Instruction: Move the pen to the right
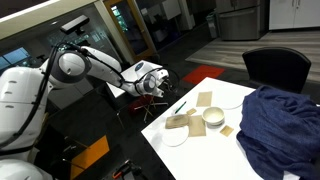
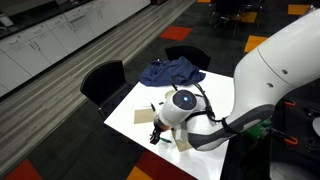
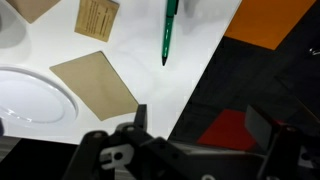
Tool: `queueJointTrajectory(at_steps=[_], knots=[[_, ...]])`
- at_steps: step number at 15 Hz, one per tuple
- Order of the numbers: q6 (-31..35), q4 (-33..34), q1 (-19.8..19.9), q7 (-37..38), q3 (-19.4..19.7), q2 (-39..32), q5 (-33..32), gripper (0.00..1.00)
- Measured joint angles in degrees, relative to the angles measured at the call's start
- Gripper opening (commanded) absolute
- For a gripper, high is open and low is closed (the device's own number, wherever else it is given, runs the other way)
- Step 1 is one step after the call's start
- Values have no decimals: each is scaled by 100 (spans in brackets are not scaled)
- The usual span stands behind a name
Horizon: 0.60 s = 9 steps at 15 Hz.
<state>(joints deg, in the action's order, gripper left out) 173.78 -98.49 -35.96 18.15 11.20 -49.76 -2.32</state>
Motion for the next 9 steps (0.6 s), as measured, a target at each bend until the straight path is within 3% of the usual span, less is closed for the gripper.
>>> queueJointTrajectory(at_steps=[9], knots=[[298,-1656,-377,-16,464,1364,-15,100]])
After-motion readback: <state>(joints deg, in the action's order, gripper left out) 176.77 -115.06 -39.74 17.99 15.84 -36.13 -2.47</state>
